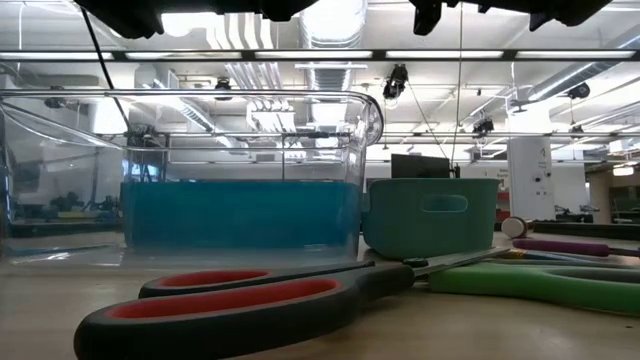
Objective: Pick & Place Paint Supplies
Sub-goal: Put the black paint bottle into the green bin
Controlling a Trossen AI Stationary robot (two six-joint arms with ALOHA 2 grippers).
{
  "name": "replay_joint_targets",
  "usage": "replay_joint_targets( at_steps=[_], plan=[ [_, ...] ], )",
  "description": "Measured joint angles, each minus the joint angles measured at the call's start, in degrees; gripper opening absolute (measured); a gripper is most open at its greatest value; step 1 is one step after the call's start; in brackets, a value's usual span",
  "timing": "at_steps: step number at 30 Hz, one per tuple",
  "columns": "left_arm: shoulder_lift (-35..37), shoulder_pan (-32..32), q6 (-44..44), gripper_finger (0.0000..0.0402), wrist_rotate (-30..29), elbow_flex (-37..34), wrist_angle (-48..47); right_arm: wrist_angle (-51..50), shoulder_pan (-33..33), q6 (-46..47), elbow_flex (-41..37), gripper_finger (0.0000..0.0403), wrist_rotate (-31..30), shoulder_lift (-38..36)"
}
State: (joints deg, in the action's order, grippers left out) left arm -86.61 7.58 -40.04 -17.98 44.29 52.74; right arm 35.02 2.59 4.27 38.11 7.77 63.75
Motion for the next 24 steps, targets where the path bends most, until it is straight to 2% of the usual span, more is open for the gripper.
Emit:
replay_joint_targets(
  at_steps=[17,24],
  plan=[
    [0.0,0.3,2.6,0.0189,0.0,0.0,0.3,-0.1,0.0,-0.8,0.0,0.0119,0.2,0.0],
    [0.0,0.4,3.2,0.0131,0.0,0.0,0.4,-0.2,0.0,-0.9,0.1,0.0119,0.0,0.0]
  ],
)
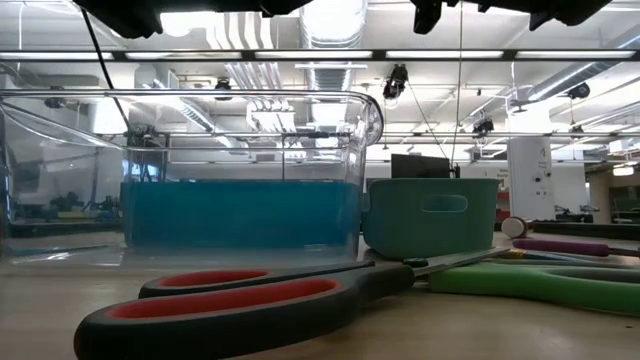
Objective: Pick & Place Paint Supplies
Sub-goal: Put the black paint bottle into the green bin
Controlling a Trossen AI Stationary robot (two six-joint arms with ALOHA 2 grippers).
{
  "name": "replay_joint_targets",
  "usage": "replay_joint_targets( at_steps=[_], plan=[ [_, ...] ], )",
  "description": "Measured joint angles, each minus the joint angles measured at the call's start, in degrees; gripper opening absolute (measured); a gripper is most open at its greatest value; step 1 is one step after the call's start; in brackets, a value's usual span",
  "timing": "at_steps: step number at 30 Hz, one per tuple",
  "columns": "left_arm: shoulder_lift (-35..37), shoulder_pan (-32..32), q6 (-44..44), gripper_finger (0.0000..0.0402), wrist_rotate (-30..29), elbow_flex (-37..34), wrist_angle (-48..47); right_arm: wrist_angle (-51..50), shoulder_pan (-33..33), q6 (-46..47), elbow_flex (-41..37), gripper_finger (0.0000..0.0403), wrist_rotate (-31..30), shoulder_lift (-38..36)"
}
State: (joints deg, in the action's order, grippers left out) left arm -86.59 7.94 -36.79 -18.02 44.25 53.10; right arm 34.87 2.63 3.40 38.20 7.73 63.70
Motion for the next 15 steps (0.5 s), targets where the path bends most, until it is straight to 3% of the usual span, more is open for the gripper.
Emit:
replay_joint_targets(
  at_steps=[8,15],
  plan=[
    [0.0,0.0,0.6,0.0118,-0.2,0.0,0.3,-1.2,-0.2,-1.7,0.1,0.0129,0.0,-0.1],
    [0.1,0.0,1.3,0.0118,0.2,0.1,0.9,-2.1,-0.9,-4.1,-0.1,0.0255,0.3,-0.1]
  ],
)
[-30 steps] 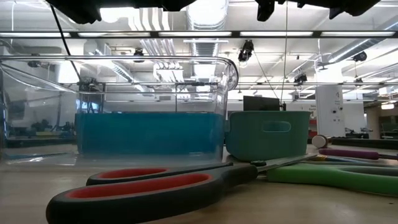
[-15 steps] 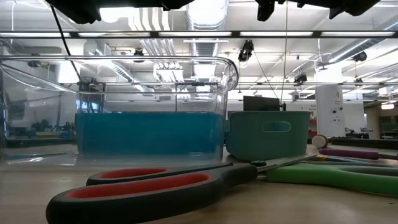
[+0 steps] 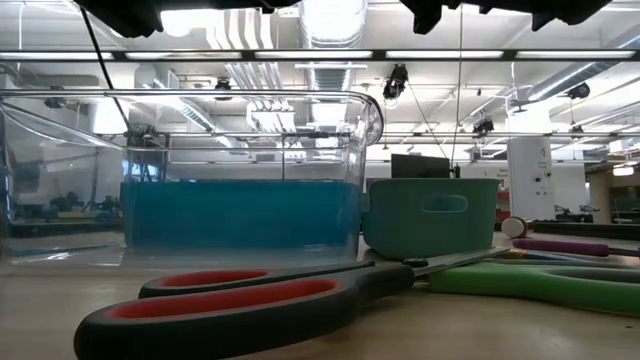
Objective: Pick & Place Paint Supplies
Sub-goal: Put the black paint bottle into the green bin
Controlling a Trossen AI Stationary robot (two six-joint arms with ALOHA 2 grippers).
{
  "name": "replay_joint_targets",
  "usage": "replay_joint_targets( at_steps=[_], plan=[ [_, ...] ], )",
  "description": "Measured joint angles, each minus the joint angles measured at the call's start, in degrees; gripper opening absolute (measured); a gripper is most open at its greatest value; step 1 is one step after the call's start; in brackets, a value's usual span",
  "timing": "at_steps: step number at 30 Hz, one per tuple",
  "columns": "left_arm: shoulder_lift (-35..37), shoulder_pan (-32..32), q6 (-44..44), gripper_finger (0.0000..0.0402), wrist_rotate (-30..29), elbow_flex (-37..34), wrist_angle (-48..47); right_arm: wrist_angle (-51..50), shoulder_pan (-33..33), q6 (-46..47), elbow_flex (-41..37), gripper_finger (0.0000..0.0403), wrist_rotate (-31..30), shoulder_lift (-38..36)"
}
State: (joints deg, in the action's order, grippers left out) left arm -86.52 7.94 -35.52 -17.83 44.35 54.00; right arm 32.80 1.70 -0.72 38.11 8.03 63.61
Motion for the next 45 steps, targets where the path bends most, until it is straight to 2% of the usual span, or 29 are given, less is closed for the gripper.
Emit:
replay_joint_targets(
  at_steps=[4,8,16,19,23,31,35,39,42,45],
  plan=[
    [0.0,0.0,0.0,0.0118,-0.2,0.0,-0.5,0.3,-0.2,-2.8,0.0,0.0321,-0.2,-0.1],
    [0.0,0.0,0.1,0.0118,-1.6,0.0,-3.0,0.3,-0.1,-4.9,0.0,0.036,-0.5,-2.2],
    [0.2,0.0,5.0,0.0118,-5.3,0.3,-8.3,-5.9,-1.1,-5.0,0.0,0.0369,-0.5,-10.8],
    [0.2,0.0,8.0,0.0118,-6.5,3.8,-19.4,-10.3,-2.4,-4.1,-0.4,0.0369,-0.5,-13.1],
    [-0.3,0.0,10.9,0.0118,-6.2,15.3,-44.4,-12.1,-4.1,-3.9,-2.6,0.0369,-0.5,-14.8],
    [-1.2,-1.7,16.8,0.0118,3.8,44.7,-87.1,-12.2,-4.2,-3.9,-6.3,0.037,-2.2,-18.7],
    [-5.2,-2.5,19.7,0.0118,4.6,56.6,-101.3,-13.0,-4.3,-4.0,-8.3,0.037,-2.2,-22.5],
    [-13.2,-2.4,20.4,0.0118,5.3,67.5,-114.1,-13.0,-4.4,-4.2,-9.3,0.037,-2.2,-26.4],
    [-20.0,-2.5,19.8,0.0118,5.4,75.1,-120.8,-13.5,-4.8,-4.1,-9.4,0.037,-2.2,-29.5],
    [-25.7,-2.8,19.1,0.0118,8.7,82.9,-126.0,-16.2,-4.9,-4.0,-9.4,0.037,-2.1,-32.2]
  ],
)
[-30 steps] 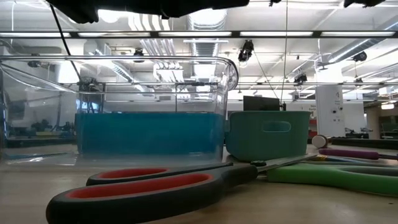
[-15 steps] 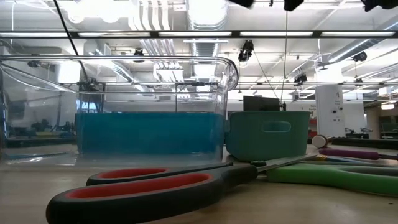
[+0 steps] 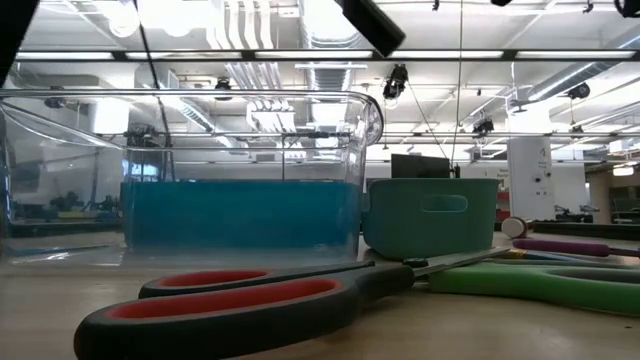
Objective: Pick & Place Paint Supplies
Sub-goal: Put the black paint bottle into the green bin
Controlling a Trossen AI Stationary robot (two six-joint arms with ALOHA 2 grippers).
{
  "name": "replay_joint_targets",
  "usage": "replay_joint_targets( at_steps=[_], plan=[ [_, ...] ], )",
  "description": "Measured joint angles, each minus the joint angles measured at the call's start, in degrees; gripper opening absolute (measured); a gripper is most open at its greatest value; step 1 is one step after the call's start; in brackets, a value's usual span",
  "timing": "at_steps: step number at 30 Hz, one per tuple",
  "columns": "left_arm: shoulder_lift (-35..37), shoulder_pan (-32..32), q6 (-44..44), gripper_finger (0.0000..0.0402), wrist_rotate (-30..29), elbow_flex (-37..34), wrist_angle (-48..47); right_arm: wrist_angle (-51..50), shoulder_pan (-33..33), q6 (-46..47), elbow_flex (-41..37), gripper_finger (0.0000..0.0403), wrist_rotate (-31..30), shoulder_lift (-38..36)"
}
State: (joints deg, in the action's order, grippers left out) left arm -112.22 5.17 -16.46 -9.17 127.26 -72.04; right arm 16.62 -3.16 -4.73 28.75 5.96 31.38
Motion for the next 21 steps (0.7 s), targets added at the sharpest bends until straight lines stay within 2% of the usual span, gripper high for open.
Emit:
replay_joint_targets(
  at_steps=[3,4,8,16,21],
  plan=[
    [-5.8,-0.3,-0.1,0.0118,3.2,7.5,-6.1,-2.8,0.0,0.1,0.0,0.037,-0.1,-2.3],
    [-7.1,-0.4,0.0,0.0118,3.7,7.8,-7.0,-3.4,0.0,0.1,0.0,0.037,-0.1,-2.8],
    [-7.8,-1.5,0.8,0.0118,7.3,3.3,-7.2,-4.6,0.0,0.1,-0.1,0.037,-0.4,-4.5],
    [-10.5,-1.6,2.3,0.0118,10.6,2.9,-2.1,-6.6,0.0,-0.3,-0.1,0.037,-1.6,-5.2],
    [-11.1,-1.6,2.9,0.0118,10.7,2.5,-0.3,-9.1,0.0,-1.0,0.0,0.037,-2.4,-5.3]
  ],
)
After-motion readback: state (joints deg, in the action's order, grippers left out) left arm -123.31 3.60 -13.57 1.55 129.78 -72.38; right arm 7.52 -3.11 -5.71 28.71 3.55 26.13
